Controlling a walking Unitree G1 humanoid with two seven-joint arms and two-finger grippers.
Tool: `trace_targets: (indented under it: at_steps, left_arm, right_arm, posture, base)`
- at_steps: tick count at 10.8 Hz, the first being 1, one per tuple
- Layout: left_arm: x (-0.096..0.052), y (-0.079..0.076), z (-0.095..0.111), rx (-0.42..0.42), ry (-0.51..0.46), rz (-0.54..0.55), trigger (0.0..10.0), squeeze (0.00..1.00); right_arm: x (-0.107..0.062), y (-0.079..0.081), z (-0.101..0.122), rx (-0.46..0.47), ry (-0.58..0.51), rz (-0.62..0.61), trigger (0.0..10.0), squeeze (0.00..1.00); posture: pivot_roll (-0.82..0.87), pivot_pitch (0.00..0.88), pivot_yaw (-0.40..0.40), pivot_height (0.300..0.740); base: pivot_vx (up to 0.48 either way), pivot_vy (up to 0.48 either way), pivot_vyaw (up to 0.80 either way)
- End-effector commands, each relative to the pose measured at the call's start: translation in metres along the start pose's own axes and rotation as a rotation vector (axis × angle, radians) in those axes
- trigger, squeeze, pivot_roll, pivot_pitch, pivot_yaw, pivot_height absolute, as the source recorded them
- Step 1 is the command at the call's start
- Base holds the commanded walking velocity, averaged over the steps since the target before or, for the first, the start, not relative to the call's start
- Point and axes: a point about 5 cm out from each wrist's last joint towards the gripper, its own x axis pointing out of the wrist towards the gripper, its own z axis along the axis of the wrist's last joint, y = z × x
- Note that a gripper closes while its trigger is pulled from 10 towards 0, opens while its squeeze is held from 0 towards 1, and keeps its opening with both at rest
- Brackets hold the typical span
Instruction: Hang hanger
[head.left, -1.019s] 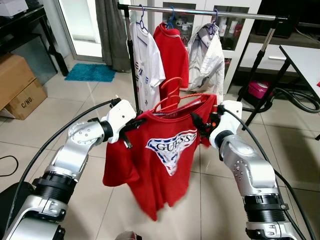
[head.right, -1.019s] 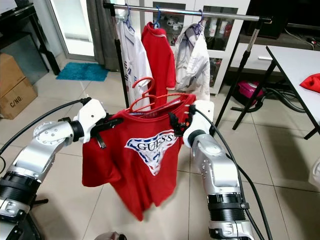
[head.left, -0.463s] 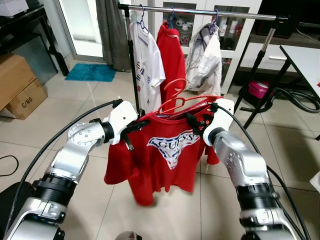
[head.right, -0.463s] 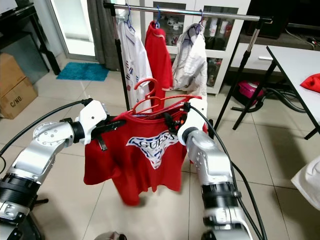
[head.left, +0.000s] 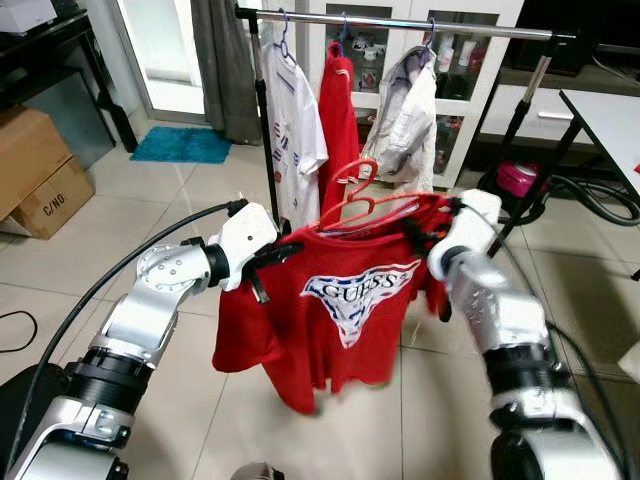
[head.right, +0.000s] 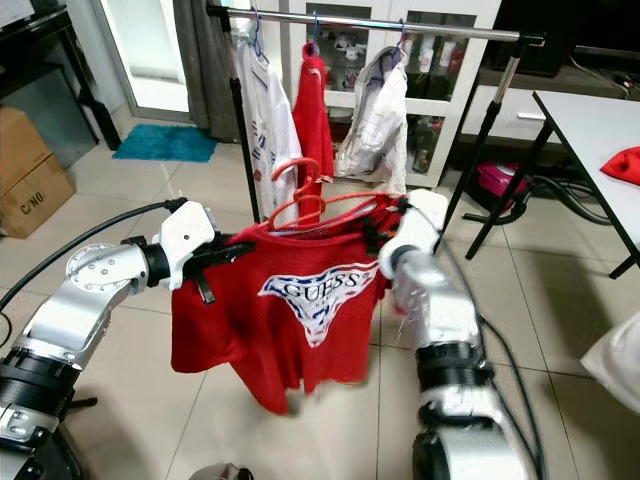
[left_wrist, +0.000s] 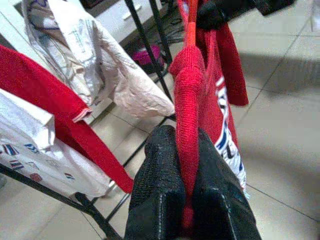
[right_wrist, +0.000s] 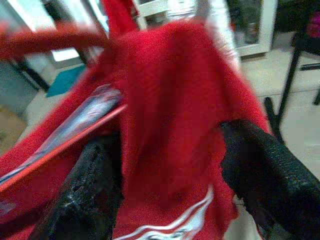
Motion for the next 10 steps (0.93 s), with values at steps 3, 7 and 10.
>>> trace_targets:
  at_steps: [3, 7, 10]
  left_arm:
    - [-0.003, 0.001, 0.001, 0.036, 0.018, -0.004, 0.0, 0.00]
    - [-0.008, 0.005, -0.004, 0.038, 0.048, 0.013, 0.0, 0.00]
    - [-0.008, 0.005, -0.005, 0.039, 0.056, 0.016, 0.0, 0.00]
  right_arm:
    - [0.004, -0.012, 0.008, -0.022, -0.035, -0.062, 10.0, 0.00]
    - [0.006, -0.024, 0.010, -0.049, -0.057, -0.064, 0.0, 0.00]
    - [0.005, -0.023, 0.011, -0.061, -0.077, -0.028, 0.0, 0.00]
  posture:
    - [0.06, 0.000, 0.008, 0.740]
    - [0.06, 0.000, 0.004, 0.740]
    - [0.05, 0.000, 0.003, 0.740]
  base:
    - [0.000, 0.000, 0.00]
    - [0.000, 0.000, 0.00]
    - [0.000, 0.000, 0.00]
